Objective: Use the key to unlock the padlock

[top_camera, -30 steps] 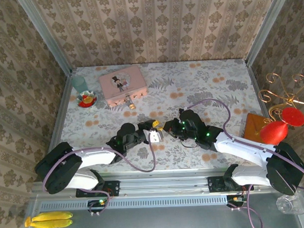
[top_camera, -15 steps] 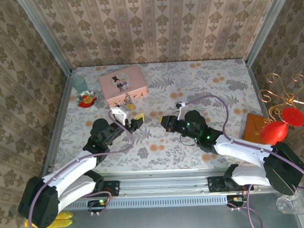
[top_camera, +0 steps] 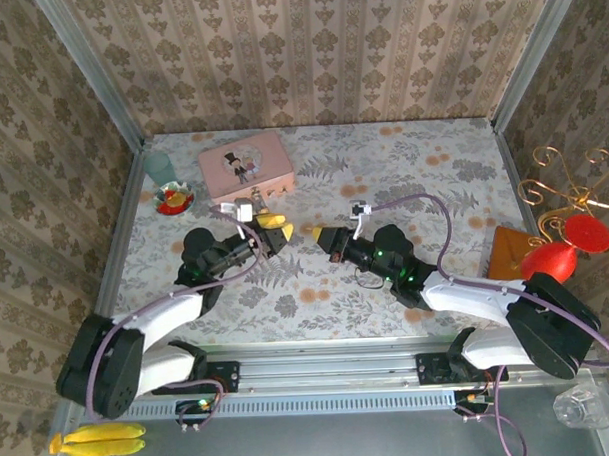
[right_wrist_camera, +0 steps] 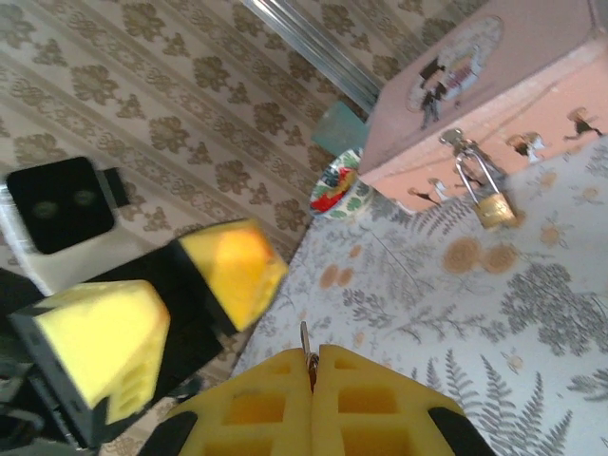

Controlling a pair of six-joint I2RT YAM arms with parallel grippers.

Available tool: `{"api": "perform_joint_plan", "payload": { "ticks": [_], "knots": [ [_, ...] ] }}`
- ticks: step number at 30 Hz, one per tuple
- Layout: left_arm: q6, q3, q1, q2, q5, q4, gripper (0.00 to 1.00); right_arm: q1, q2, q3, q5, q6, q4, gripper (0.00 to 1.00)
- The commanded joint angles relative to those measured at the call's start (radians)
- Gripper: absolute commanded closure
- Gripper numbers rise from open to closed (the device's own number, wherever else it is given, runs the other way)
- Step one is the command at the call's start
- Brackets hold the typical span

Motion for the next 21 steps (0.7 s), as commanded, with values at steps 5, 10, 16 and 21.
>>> {"api": "perform_joint_plan", "payload": {
  "ticks": [5,10,16,21],
  "knots": [
    [-0.209,0.062,-0.015,0.134,0.123,0.257,0.52,0.014,-0.006,0.007,-0.034,-0.046,0.084,1.00],
    [-0.210,0.076,-0.044,0.131,0.132,0.257,0.51,0.014,-0.003,0.012,-0.035,-0.054,0.081,1.00],
    [-0.216,0.072,-0.064,0.139,0.127,0.256,0.53,0.014,-0.014,0.010,-0.051,-0.057,0.093,1.00],
    [-0.214,0.071,-0.072,0.151,0.133,0.255,0.51,0.014,-0.030,0.003,-0.060,-0.068,0.090,1.00]
  ]
}}
